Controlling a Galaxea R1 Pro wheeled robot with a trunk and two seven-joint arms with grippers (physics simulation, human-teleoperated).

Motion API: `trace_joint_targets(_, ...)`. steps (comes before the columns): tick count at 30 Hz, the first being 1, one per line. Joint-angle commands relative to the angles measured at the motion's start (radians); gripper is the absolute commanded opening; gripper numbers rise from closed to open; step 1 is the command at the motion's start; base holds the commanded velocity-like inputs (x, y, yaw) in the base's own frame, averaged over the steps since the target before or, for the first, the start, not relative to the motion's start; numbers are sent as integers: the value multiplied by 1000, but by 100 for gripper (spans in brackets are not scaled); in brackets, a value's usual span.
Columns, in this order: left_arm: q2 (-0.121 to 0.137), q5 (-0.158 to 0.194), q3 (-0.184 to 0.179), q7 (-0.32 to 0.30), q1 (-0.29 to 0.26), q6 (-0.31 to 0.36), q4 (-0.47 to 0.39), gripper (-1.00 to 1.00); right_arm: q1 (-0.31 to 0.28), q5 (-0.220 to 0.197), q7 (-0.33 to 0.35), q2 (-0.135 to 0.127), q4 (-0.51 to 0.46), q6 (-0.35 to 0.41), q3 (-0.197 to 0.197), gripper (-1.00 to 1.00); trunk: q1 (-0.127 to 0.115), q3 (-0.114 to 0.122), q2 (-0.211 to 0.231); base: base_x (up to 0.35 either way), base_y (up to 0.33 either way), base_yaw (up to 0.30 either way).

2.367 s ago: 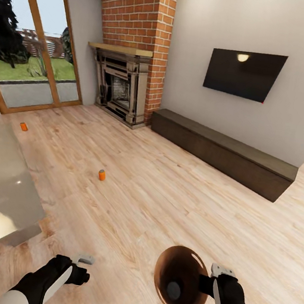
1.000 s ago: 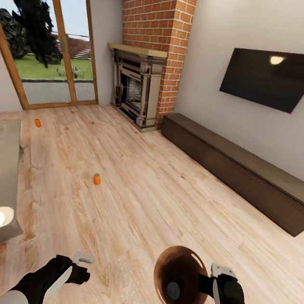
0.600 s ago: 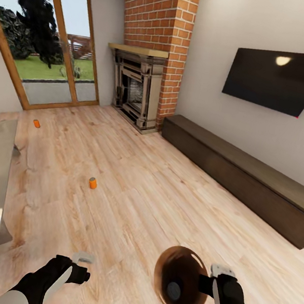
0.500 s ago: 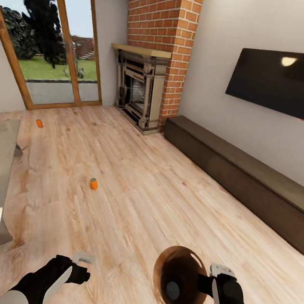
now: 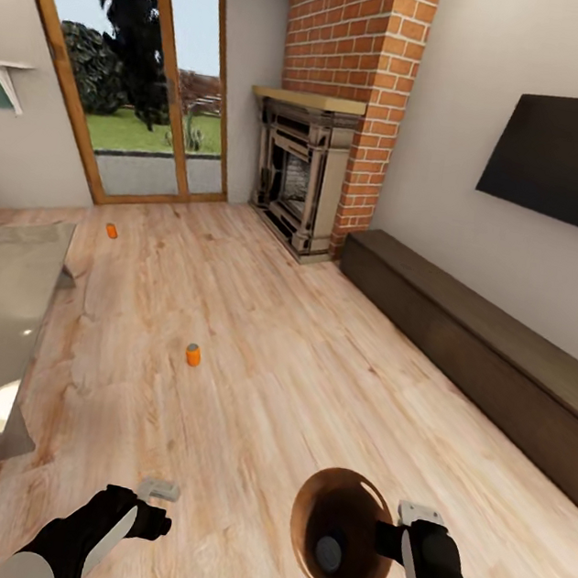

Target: Put the three can of soda from the living room inside the tash can in the kitchen.

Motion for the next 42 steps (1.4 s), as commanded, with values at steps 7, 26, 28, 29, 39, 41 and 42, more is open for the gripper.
trace_joint_targets(7,0,0,0,0,0,-2,0,100,0,-11,3,0,0,0,5,-100,0,-4,0,290,-218,265)
trace_joint_targets(26,0,0,1,1,0,-4,5,100,0,-10,2,-1,1,-2,20,-100,0,-14,0,291,-216,259)
trace_joint_targets(28,0,0,1,1,0,-5,6,100,0,-10,3,-1,1,-2,20,-100,0,-15,0,301,-199,119)
trace_joint_targets(29,0,0,1,1,0,-5,6,100,0,-10,4,0,1,-2,20,-100,0,-15,0,302,-196,84)
trace_joint_targets(39,0,0,1,0,0,-15,6,100,0,-11,7,-1,1,-2,20,-100,0,-16,0,317,-135,-14)
trace_joint_targets(41,0,0,0,0,0,-19,6,100,0,-11,7,-1,1,-2,20,-100,0,-16,0,341,-25,-168)
trace_joint_targets(42,0,-1,1,0,0,-21,6,100,0,-11,7,-1,1,-2,20,-100,0,-17,0,343,-14,-190)
